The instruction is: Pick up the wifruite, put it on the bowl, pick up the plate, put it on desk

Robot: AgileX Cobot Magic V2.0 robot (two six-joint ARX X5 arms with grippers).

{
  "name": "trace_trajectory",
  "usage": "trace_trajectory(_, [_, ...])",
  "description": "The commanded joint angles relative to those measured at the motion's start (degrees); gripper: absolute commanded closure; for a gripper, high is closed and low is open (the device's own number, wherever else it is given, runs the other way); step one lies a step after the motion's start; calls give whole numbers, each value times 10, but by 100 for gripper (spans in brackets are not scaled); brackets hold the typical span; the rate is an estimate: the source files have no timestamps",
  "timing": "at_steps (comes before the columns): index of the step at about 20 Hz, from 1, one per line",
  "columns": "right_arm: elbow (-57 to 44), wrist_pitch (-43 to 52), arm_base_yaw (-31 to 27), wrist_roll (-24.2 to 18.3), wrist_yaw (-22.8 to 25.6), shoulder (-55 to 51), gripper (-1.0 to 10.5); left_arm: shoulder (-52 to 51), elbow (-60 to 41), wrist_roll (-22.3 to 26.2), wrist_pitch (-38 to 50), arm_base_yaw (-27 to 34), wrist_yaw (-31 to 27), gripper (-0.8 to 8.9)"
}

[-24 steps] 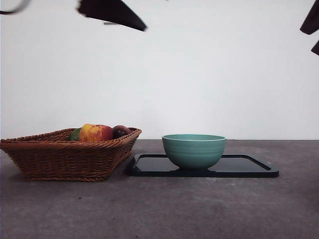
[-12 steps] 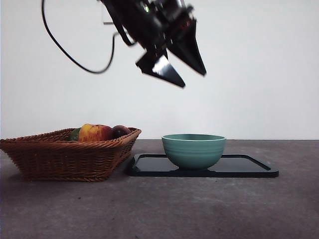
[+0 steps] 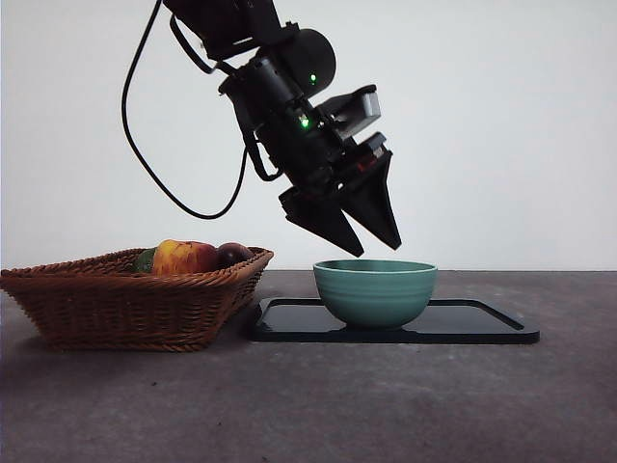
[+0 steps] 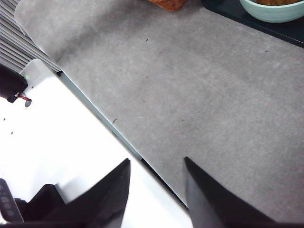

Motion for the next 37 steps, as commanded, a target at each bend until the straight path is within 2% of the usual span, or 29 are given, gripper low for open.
trace_trajectory(1, [5, 2, 4, -3, -1, 1, 770, 25, 19, 24, 4, -11, -2, 470])
trace_trajectory(9, [5, 2, 4, -3, -1, 1, 770, 47, 19, 42, 15, -24, -40, 470])
trace_trajectory(23, [5, 2, 4, -3, -1, 1, 770, 57, 19, 55, 13, -28, -57, 472])
trace_trajectory(25, [5, 2, 4, -3, -1, 1, 770, 57, 19, 55, 12, -28, -57, 489])
trace_trajectory(27, [5, 2, 4, -3, -1, 1, 770, 58, 19, 55, 12, -28, -57, 588])
trace_trajectory(29, [5, 2, 4, -3, -1, 1, 770, 58, 19, 54, 13, -28, -57, 629])
trace_trajectory(34, [5, 2, 4, -3, -1, 1, 770, 57, 27, 37, 5, -28, -57, 634])
trace_trajectory(37, [5, 2, 4, -3, -1, 1, 770, 57, 64, 31, -34, -28, -57, 634])
